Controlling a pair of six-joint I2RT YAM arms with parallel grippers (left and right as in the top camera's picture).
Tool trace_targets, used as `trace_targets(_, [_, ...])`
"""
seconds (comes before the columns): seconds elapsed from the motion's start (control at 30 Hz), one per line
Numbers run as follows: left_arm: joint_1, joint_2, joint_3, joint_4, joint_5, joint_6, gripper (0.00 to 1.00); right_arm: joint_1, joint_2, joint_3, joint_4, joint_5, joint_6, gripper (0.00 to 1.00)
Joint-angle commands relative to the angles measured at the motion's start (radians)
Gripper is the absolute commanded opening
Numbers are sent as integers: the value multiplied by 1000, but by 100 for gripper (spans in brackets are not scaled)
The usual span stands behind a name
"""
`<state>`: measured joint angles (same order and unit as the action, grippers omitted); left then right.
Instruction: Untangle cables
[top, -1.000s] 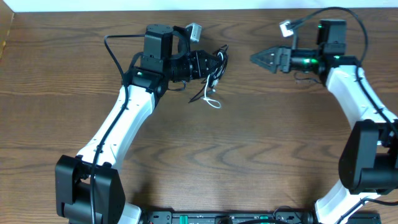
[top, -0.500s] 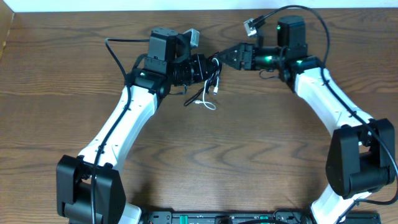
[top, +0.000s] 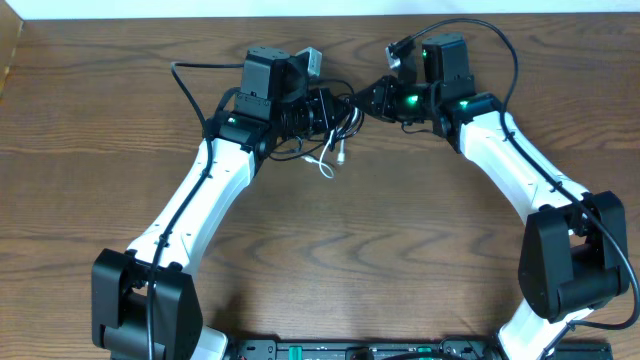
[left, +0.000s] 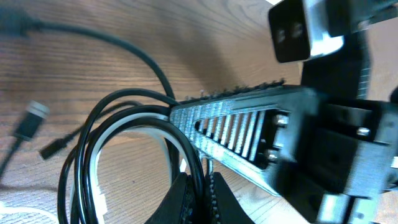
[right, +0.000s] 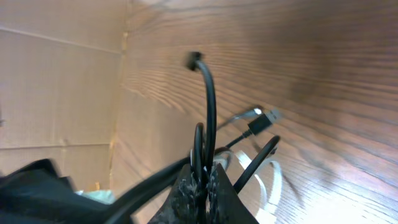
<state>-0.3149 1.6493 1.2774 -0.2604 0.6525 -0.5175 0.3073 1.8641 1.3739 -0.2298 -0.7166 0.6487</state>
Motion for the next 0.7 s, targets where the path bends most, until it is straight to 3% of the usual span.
trace_targets(0.0, [20,-2,3,25,9,26,7,-1,-5,8,-67,120,-66,1])
trace_targets(0.33, [50,-18,4,49,10,26,7,-63,-5,8,-180,246,-205,1])
trace_targets(0.5, [113,-92,4,69,12,26,7,-100,-5,2,-282,449,-246,1])
trace_targets(0.67, [176,-203,4,72,13,26,7,-125,-5,-17,-290,500,-265,1])
